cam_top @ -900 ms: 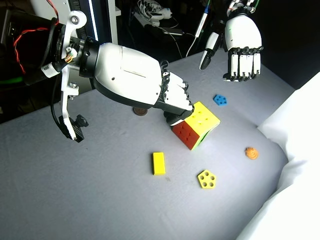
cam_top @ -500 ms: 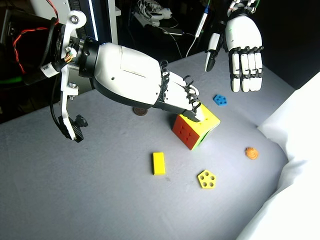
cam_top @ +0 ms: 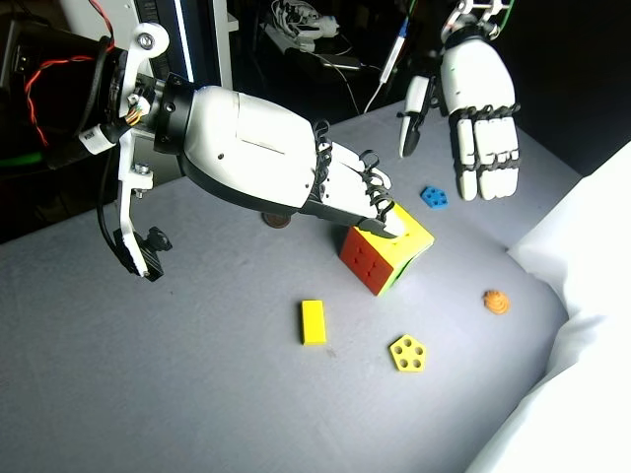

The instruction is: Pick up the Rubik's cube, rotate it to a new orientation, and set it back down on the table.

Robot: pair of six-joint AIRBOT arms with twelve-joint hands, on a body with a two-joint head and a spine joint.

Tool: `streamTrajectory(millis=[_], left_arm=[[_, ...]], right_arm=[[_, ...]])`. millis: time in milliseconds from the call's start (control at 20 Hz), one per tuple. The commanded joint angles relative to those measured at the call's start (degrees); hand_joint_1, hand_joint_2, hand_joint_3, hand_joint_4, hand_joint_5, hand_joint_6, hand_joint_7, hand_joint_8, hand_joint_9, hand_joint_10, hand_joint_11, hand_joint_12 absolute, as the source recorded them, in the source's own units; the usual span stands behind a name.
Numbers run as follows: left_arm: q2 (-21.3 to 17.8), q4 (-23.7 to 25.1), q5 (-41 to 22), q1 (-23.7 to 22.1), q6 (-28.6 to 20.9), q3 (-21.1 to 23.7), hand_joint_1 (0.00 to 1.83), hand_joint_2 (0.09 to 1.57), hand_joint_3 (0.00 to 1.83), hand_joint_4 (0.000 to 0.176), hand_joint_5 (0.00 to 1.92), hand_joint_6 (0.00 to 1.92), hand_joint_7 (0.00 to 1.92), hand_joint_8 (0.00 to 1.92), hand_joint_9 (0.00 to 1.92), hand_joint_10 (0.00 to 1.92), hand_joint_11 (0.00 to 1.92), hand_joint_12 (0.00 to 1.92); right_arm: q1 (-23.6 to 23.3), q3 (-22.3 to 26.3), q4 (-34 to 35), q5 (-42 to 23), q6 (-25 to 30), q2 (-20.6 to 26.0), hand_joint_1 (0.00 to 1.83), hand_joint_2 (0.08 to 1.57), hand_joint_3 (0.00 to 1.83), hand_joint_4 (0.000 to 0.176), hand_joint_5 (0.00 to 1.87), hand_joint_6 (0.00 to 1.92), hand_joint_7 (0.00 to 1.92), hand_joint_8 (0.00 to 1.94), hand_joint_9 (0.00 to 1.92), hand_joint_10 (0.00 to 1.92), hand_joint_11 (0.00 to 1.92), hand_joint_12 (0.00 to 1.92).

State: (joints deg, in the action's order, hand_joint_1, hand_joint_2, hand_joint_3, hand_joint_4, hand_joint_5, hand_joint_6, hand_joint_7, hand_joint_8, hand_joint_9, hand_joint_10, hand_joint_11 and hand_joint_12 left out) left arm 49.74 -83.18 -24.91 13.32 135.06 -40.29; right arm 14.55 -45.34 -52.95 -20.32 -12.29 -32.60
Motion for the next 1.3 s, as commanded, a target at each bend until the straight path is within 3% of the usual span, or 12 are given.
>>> streamTrajectory(millis=[0,100,200,350,400,700,1050,1250], left_arm=[[0.5,0.0,-3.8,-0.6,1.9,-0.3,0.9,1.09,0.0,0.053,0.0,0.0,0.0,0.0,0.0,0.0,0.0,0.14],[2.8,-3.4,-5.9,-0.7,5.2,-0.7,1.01,1.08,0.0,0.046,0.0,0.0,0.0,0.0,0.0,0.0,0.0,0.0],[4.7,-7.0,-7.8,-0.9,8.7,-0.9,1.06,1.08,0.0,0.035,0.0,0.0,0.0,0.0,0.0,0.0,0.0,0.0],[7.0,-7.7,-10.7,-0.9,9.3,-1.1,1.06,1.08,0.0,0.028,0.0,0.0,0.0,0.0,0.0,0.0,0.0,0.0],[7.5,-7.8,-11.0,-1.0,9.3,-1.3,1.07,1.07,0.0,0.024,0.0,0.0,0.0,0.0,0.0,0.0,0.0,0.0],[12.2,-12.2,-13.9,-2.1,10.6,-3.2,1.03,1.11,0.01,0.023,0.0,0.0,0.0,0.0,0.0,0.0,0.0,0.0],[16.4,-13.4,-17.9,-2.0,10.8,-4.7,1.01,1.1,0.0,0.014,0.0,0.0,0.0,0.0,0.0,0.0,0.0,0.0],[18.5,-14.9,-18.7,-1.7,12.2,-6.0,0.98,1.09,0.0,0.026,0.0,0.0,0.0,0.0,0.0,0.0,0.0,0.0]], right_arm=[[-0.6,0.0,1.9,-4.3,0.1,0.2,0.4,1.26,0.0,0.0,0.04,0.0,0.17,0.0,0.12,0.0,0.0,0.11],[-0.6,0.0,1.9,-4.3,0.1,0.2,0.42,1.24,0.0,0.0,0.05,0.01,0.19,0.0,0.14,0.01,0.0,0.24],[-0.6,0.0,1.9,-4.4,0.0,0.2,0.42,1.24,0.0,0.0,0.03,0.01,0.16,0.0,0.13,0.0,0.0,0.16],[-0.6,0.0,1.9,-4.4,-0.1,0.2,0.44,1.24,0.0,0.0,0.03,0.01,0.18,0.0,0.15,0.01,0.0,0.19],[-0.6,0.0,1.9,-4.5,-0.1,0.2,0.43,1.23,0.0,0.0,0.05,0.01,0.19,0.01,0.16,0.01,0.0,0.29],[-0.6,0.0,1.9,-4.8,-0.1,0.2,0.43,1.24,0.0,0.0,0.06,0.0,0.17,0.0,0.12,0.0,0.0,0.13],[-0.6,0.0,1.9,-4.8,-0.2,0.2,0.43,1.24,0.0,0.0,0.05,0.0,0.16,0.0,0.15,0.01,0.0,0.16],[-0.5,0.0,1.9,-4.9,-0.2,0.2,0.44,1.25,0.0,0.0,0.05,0.0,0.15,0.0,0.14,0.0,0.0,0.15]])
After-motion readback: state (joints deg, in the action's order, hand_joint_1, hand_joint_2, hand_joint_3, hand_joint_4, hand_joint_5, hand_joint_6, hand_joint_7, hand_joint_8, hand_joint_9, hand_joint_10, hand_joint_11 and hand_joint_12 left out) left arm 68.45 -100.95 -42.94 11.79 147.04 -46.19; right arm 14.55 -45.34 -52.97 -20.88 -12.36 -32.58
